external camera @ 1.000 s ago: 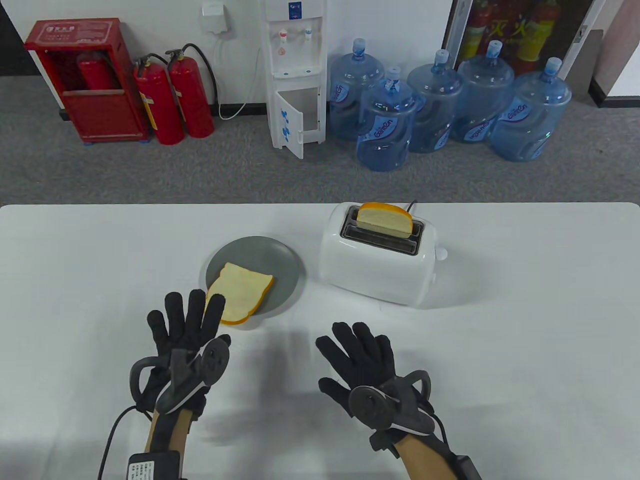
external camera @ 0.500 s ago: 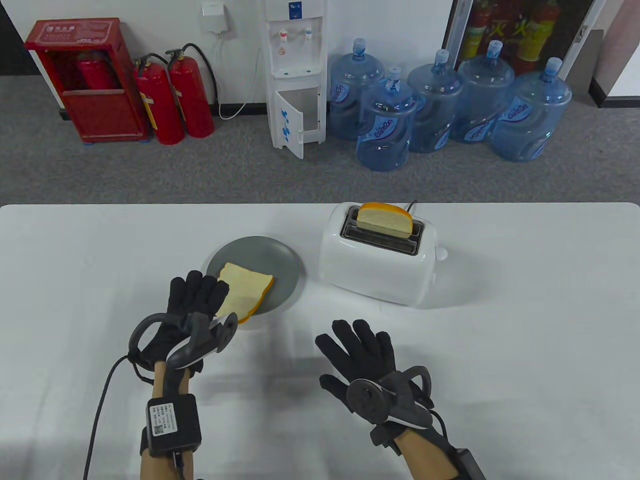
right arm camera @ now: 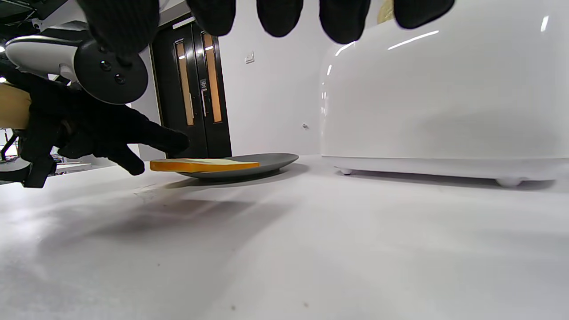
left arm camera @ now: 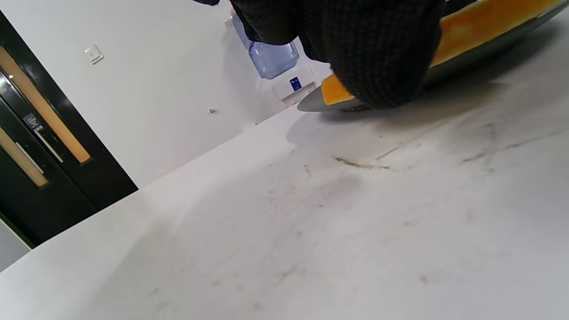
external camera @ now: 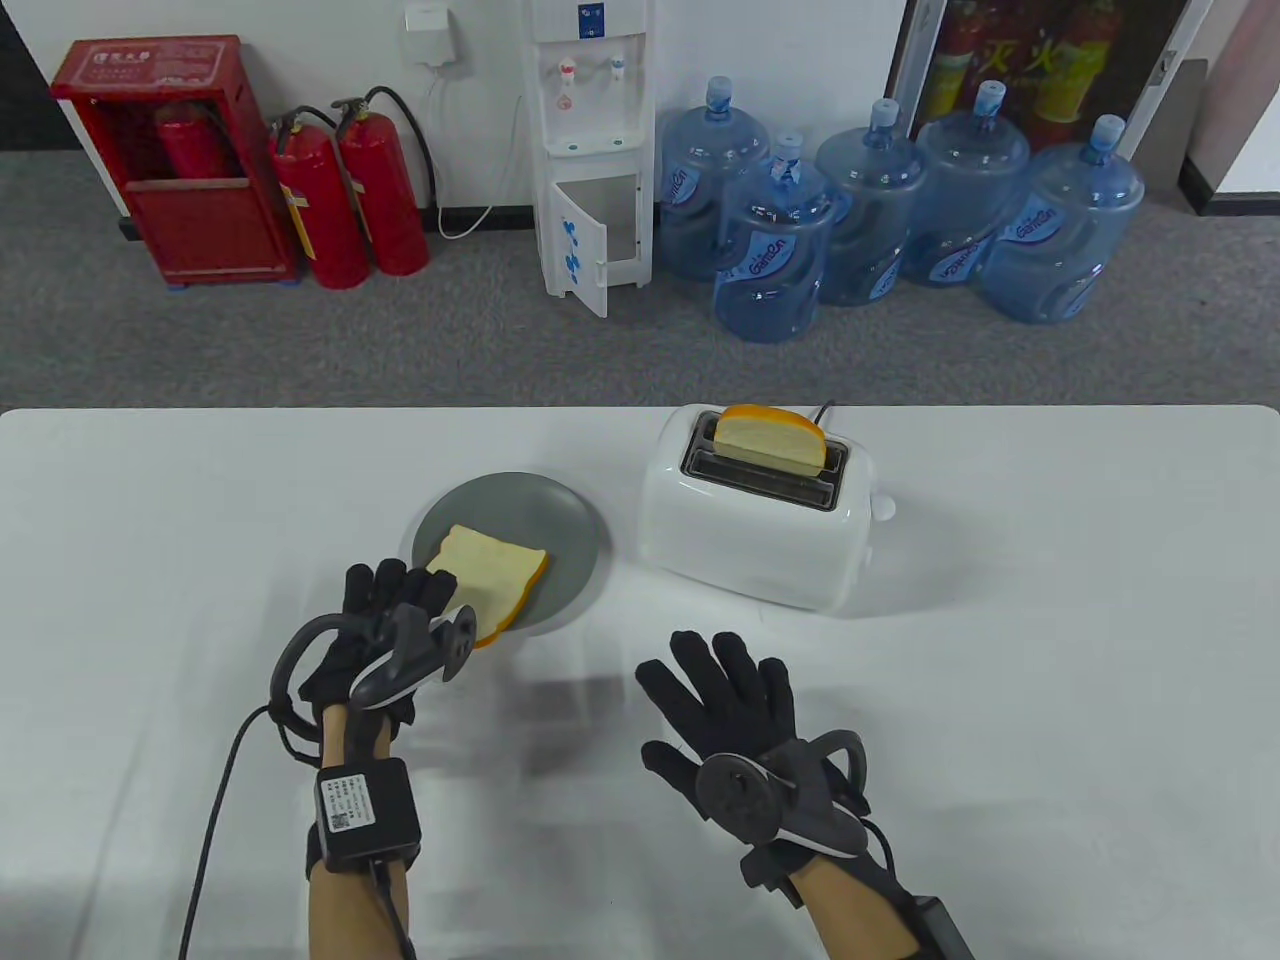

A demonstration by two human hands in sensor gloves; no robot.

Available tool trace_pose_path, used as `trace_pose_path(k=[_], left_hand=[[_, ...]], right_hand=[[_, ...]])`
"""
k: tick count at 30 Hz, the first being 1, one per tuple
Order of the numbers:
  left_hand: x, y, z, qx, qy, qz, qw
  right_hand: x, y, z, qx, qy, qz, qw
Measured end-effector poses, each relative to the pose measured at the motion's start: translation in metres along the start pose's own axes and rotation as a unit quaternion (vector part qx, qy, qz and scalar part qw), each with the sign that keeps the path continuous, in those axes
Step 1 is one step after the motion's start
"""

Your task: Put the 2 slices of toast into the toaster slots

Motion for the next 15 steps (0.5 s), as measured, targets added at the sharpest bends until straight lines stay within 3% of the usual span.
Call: trace_pose_path(k=[15], left_hand=[[0.001,-0.010,-0.002,0.007,-0.025,0.006,1.000]], right_hand=[[-0.001,0.000,-0.001,0.001,0.010,-0.007,1.000]])
Point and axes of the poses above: the tracker on the back of each hand, its own z axis roughly to the little-finger side, its own y axis roughly from the fingertips to the wrist, x = y × z, the point moved 3 cm from there along -y, roughly from the wrist to the fingertips, and after that the axes turned 8 degrees about y, right-handed, at the moved point
